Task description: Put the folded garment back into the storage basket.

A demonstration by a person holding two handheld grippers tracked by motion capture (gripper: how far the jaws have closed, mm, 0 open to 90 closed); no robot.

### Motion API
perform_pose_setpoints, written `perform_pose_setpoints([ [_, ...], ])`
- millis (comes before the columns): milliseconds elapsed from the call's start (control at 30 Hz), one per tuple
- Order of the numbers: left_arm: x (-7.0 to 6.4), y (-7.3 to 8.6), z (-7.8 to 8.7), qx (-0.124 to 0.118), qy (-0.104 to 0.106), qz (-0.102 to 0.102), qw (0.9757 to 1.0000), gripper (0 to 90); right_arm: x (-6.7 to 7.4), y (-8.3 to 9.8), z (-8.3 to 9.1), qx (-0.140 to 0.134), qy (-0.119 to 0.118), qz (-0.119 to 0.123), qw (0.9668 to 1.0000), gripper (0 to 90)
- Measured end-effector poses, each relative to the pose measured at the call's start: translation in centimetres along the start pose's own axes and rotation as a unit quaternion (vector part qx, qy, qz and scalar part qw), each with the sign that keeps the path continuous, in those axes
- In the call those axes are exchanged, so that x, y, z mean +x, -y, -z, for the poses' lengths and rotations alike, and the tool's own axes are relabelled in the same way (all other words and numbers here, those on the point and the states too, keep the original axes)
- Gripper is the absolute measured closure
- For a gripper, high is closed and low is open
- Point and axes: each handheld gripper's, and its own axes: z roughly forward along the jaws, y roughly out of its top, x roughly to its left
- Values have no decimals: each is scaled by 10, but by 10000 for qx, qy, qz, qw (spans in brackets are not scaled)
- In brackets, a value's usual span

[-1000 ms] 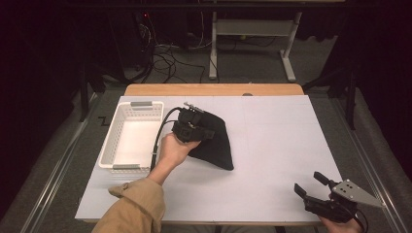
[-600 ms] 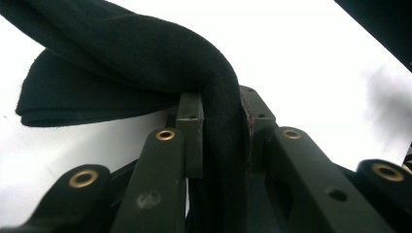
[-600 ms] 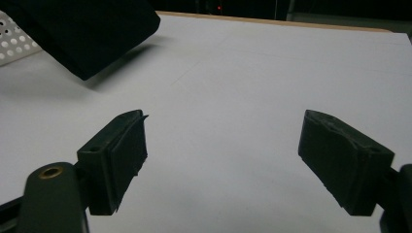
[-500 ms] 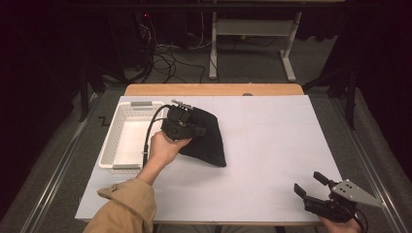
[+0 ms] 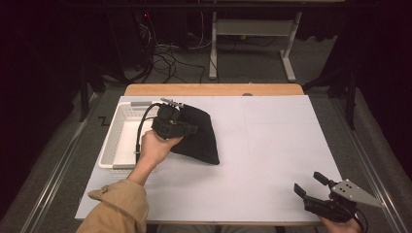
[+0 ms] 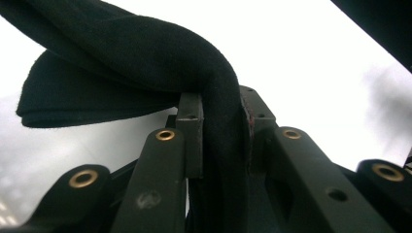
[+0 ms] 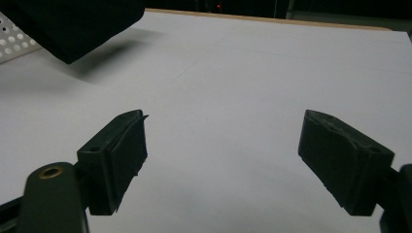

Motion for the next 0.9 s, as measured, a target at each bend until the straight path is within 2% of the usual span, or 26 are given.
perform_pose_setpoints([
  [533,11,4,19,-67,-139,45,9999,719,0,0,0,7,3,-10,10000,183],
  [733,18,7,27,-153,-191,163,9996,719,0,0,0,12,18,8,10000,184],
  [900,20,7,33,-228,-214,175,9994,719,0,0,-1,15,16,3,10000,183],
])
